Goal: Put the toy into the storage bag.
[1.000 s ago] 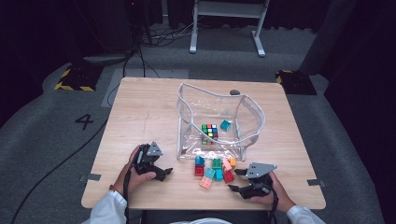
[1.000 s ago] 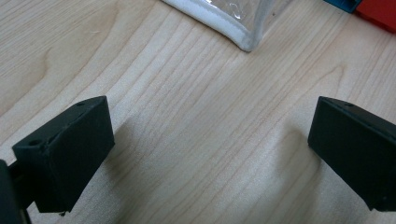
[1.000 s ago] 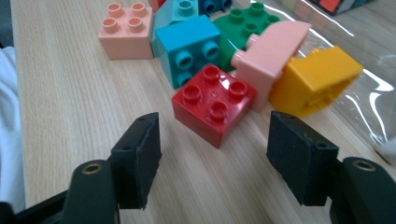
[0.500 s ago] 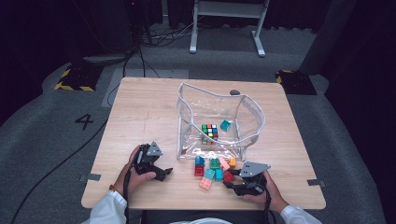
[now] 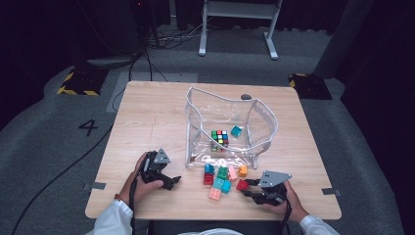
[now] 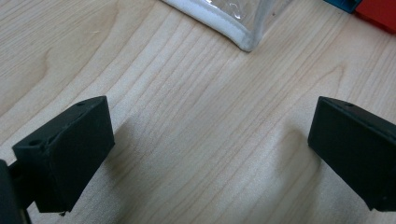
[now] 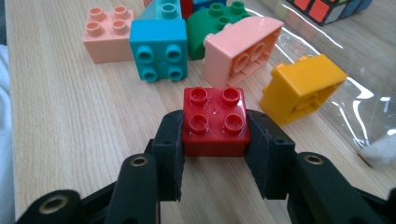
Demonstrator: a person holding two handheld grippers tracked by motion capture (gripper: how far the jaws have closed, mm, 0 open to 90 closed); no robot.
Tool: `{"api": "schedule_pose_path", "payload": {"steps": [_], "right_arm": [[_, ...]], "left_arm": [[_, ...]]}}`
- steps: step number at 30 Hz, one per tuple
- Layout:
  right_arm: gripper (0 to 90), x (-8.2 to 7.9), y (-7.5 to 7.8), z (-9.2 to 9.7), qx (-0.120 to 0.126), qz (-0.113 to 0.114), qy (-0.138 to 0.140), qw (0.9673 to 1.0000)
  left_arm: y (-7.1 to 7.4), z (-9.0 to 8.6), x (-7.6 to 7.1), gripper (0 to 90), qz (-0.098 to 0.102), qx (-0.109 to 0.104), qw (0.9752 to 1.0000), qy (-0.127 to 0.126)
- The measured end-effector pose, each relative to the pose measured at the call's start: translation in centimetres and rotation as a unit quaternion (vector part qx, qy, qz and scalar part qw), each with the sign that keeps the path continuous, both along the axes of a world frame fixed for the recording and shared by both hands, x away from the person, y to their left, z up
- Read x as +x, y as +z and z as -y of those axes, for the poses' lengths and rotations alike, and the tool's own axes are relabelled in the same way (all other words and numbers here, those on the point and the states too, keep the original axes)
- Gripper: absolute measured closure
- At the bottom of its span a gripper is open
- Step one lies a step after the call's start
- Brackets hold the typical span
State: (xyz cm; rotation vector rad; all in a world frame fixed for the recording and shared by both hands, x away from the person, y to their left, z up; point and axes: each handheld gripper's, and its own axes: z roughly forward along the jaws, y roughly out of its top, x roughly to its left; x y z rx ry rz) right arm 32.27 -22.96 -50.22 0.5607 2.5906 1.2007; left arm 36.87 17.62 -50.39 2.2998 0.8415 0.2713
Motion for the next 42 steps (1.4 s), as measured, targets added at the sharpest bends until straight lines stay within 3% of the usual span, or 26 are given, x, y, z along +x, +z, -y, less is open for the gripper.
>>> {"api": "schedule_pose_path", "payload": {"steps": [10, 15, 18, 27, 30, 37, 42], "right_arm": [[59.3, 0.4, 1.5, 3.5, 0.015, 0.011, -0.020, 0.9996], [59.3, 1.1, 3.0, 6.0, 0.030, 0.022, -0.037, 0.9986], [59.3, 1.9, 4.2, 7.6, 0.047, 0.034, -0.060, 0.9965], [59.3, 4.1, 7.0, 10.7, 0.064, 0.057, -0.111, 0.9901], [59.2, 5.1, 8.0, 11.4, 0.074, 0.060, -0.117, 0.9886], [59.2, 7.5, 10.4, 11.7, 0.061, 0.075, -0.135, 0.9861], [59.2, 9.0, 12.3, 11.8, 0.074, 0.083, -0.142, 0.9836]], "left_arm": [[0.0, 0.0, 0.0, 0.4, 0.000, 0.000, 1.0000, 0.000], [0.0, 0.0, 0.0, 0.4, -0.001, 0.001, 1.0000, 0.001], [0.0, 0.0, 0.0, 0.4, 0.000, 0.000, 1.0000, 0.000], [0.0, 0.0, 0.0, 0.4, 0.001, 0.002, 1.0000, 0.001], [0.0, 0.0, 0.0, 0.4, 0.002, 0.001, 1.0000, 0.000], [0.0, 0.0, 0.0, 0.4, 0.001, 0.002, 1.0000, 0.001], [0.0, 0.0, 0.0, 0.4, 0.001, 0.001, 1.0000, 0.001]]}}
